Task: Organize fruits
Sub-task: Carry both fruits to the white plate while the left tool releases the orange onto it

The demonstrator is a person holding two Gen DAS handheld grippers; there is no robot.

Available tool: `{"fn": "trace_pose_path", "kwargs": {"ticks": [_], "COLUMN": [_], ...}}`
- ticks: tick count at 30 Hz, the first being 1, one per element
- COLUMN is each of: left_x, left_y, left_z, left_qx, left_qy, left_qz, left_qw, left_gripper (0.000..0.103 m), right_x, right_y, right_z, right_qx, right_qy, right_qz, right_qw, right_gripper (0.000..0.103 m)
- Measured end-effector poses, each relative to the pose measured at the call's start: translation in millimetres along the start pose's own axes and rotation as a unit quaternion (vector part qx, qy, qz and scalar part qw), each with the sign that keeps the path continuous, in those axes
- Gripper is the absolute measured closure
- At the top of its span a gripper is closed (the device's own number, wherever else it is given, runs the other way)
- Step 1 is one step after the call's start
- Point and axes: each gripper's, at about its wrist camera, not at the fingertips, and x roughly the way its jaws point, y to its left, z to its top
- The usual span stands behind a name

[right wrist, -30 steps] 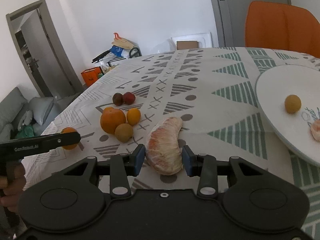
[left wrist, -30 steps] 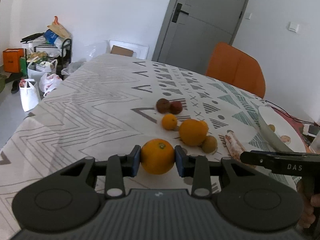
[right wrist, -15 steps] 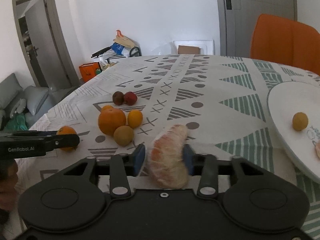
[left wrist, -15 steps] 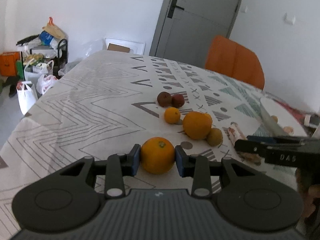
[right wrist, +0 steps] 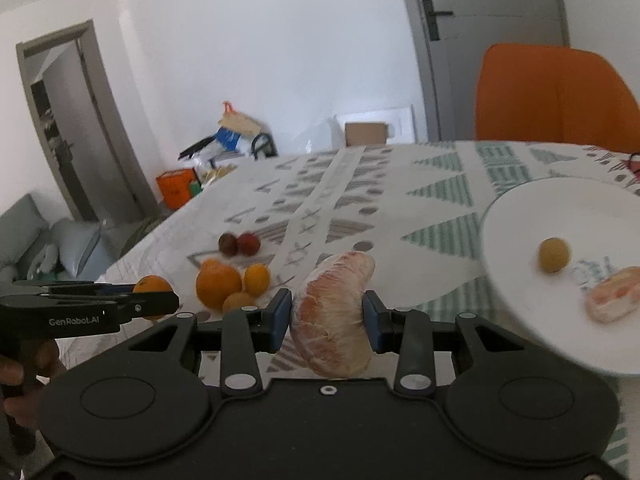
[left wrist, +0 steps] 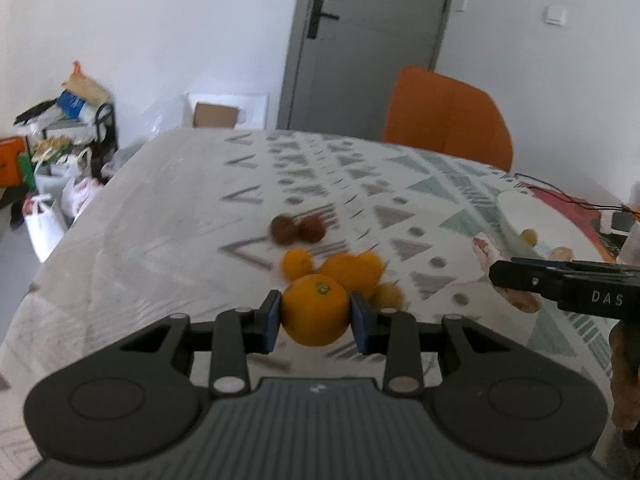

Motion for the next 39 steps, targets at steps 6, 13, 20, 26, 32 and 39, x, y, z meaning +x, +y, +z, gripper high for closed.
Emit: {"fn": "trace_pose_path", "kwargs": {"ticks": [6,13,20,26,32,39], "left_x": [8,18,32,43,52,63], "left_y": [-25,-61,-92,-113,-134,-159], "left_z": [12,25,34,41,44,46], "left_qx": [0.019,0.054,0.074,0.087,0.101,0.113], "left_qy": [-0.001,-0.002,-0.002,-0.003,0.003,0.005], "left_qz": [-0.015,-0.042,-0.06,-0.07,-0.083,-0.096], "left_qw": [0.9997,0.9977,0.9955,0.9937,0.9914,0.989], "left_gripper": [0.068,0.068,0.068,0.068,0.068,0.068], "right_x": [-21,-44,-63,-71,-75,-74], "right_y": [-19,-45,-74,-92,-106,-121], "right_z": [4,4,-3,-9,-15,-21], "right_qx": [0.014,0.041,0.074,0.088,0.101,0.116], "right_qy": [-0.026,-0.057,-0.09,-0.099,-0.104,-0.102], "right_qz": [-0.019,-0.054,-0.111,-0.133,-0.151,-0.162], "right_qw": [0.999,0.996,0.987,0.982,0.978,0.975], "right_gripper": [0.066,0.066,0.066,0.066,0.066,0.066]}}
